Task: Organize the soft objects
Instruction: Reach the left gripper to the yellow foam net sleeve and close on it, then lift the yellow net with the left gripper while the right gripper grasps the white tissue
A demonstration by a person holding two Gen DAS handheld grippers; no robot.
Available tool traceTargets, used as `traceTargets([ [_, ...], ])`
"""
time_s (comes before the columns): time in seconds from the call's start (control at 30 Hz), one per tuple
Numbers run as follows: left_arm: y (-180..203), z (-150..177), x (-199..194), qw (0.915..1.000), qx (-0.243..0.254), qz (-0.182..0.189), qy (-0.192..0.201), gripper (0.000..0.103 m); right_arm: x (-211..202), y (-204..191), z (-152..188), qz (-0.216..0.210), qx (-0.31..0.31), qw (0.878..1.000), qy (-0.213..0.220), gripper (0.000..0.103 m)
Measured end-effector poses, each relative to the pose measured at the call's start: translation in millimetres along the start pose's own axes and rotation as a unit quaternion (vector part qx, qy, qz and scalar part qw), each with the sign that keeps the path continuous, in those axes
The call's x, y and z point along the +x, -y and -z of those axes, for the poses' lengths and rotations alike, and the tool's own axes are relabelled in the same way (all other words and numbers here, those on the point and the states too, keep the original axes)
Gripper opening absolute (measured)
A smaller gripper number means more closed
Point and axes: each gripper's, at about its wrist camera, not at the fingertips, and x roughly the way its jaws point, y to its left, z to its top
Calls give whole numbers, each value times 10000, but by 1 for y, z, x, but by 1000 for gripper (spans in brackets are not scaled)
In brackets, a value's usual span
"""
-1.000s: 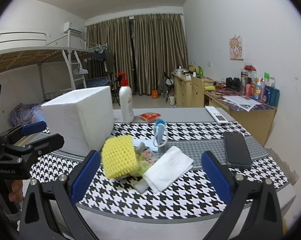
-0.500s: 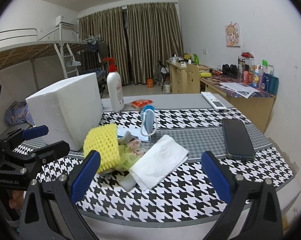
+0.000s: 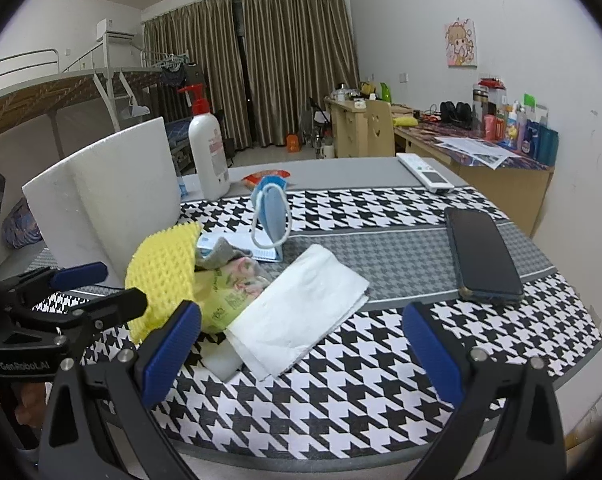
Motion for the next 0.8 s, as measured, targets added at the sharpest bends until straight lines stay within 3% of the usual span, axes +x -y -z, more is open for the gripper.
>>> traceTargets([
  [0.27, -3, -3, 18, 9996, -146, 72, -247, 73, 9, 6, 1, -10, 43, 9999, -90, 102],
  [0.63, -3, -6, 8, 9999, 1, 86, 63, 28, 22, 4, -1, -21, 30, 9997, -260, 102],
  [0.8, -5, -9, -3, 9997, 58, 98, 235, 17, 30, 2, -2, -8, 32, 9991, -424, 102],
])
